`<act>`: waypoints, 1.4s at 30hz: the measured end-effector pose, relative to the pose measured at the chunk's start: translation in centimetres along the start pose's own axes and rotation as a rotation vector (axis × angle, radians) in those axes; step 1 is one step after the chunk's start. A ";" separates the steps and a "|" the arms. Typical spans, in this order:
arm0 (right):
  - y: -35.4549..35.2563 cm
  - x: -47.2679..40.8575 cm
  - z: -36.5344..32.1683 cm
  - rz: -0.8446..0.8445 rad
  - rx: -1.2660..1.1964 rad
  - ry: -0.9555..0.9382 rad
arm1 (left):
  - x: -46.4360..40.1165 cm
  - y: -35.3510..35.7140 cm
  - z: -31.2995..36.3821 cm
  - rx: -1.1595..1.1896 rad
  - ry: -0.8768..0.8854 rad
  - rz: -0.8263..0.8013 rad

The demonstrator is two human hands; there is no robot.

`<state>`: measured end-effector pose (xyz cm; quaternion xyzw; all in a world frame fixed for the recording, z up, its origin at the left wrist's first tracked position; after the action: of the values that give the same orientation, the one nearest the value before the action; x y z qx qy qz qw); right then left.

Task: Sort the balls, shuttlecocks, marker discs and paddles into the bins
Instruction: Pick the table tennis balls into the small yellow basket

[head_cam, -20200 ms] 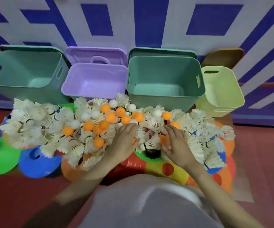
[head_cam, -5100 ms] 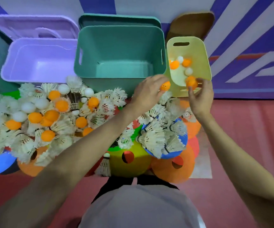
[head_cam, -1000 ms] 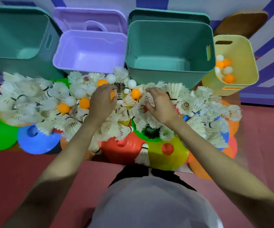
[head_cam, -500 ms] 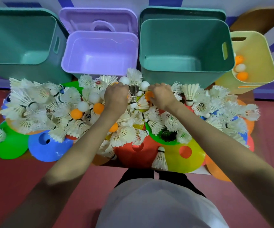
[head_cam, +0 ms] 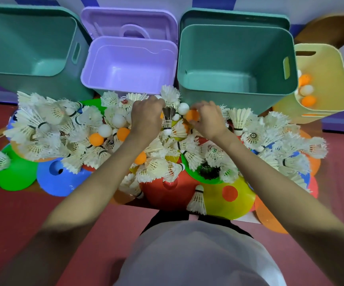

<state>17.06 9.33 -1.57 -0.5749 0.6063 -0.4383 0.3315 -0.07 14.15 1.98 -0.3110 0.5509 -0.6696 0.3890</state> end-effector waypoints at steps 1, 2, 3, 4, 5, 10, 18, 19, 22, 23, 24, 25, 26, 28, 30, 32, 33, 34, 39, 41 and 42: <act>-0.6 0.7 0.5 0.043 -0.061 -0.015 | 0.2 -0.3 0.4 0.090 -0.007 0.035; -1.2 1.5 1.1 0.087 -0.127 -0.031 | 0.4 -0.5 0.9 0.190 -0.010 0.060; -1.8 2.3 1.8 0.132 -0.188 -0.048 | 0.5 -0.6 1.6 0.282 -0.003 0.083; -2.3 3.2 2.5 0.175 -0.241 -0.064 | 0.6 -0.8 2.5 0.349 0.017 0.108; -2.8 4.2 3.4 0.215 -0.287 -0.073 | 0.6 -0.8 3.5 0.387 0.044 0.133; -5.4 8.7 9.1 0.434 -0.407 -0.006 | 0.3 0.6 10.3 0.436 0.184 0.156; -8.1 12.6 19.8 0.630 -0.428 0.224 | -1.0 4.4 20.8 0.530 0.347 0.037; -8.7 12.7 21.2 0.653 -0.406 0.249 | -1.7 4.3 22.5 0.549 0.368 0.032; -10.8 12.2 24.9 0.700 -0.318 0.322 | -5.0 3.9 27.4 0.596 0.396 0.052; -11.3 11.8 25.9 0.695 -0.297 0.339 | -6.3 4.0 28.9 0.603 0.394 0.059; -11.8 11.4 26.8 0.686 -0.279 0.353 | -7.6 4.0 30.4 0.603 0.390 0.063; -12.2 11.0 27.7 0.674 -0.259 0.362 | -8.8 4.2 31.7 0.597 0.390 0.064; -12.6 10.5 28.5 0.661 -0.240 0.370 | -9.8 4.4 33.0 0.590 0.401 0.061; -13.2 9.8 29.7 0.632 -0.212 0.388 | -11.6 5.1 34.9 0.577 0.431 0.040; -13.6 9.3 30.5 0.588 -0.201 0.404 | -12.9 5.7 36.0 0.540 0.444 0.016; -13.5 9.2 30.6 0.550 -0.194 0.398 | -13.5 6.3 36.0 0.510 0.448 -0.007; -13.3 9.3 30.5 0.539 -0.193 0.383 | -13.4 6.4 35.8 0.509 0.449 0.000; -13.1 9.5 30.3 0.534 -0.195 0.365 | -13.1 6.3 35.4 0.515 0.452 0.014; -10.6 10.7 26.9 0.468 -0.201 0.253 | -9.4 5.4 30.9 0.550 0.424 0.128; -9.6 10.9 24.4 0.430 -0.197 0.191 | -7.4 4.8 28.4 0.566 0.412 0.146; -9.1 10.9 23.0 0.408 -0.199 0.149 | -6.4 4.5 27.0 0.568 0.401 0.144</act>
<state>40.30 -4.46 -1.31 -0.4364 0.7730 -0.3416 0.3089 26.78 5.90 3.00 -0.0130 0.4285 -0.8147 0.3905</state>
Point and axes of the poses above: each hand's wrist, its own x-axis away from the middle knuckle, its own y-axis out of the palm, z = x × y, the point moved 3 cm from there along -x, towards the middle knuckle, and after that the axes turned 2 degrees about y, right-handed, at the moved point
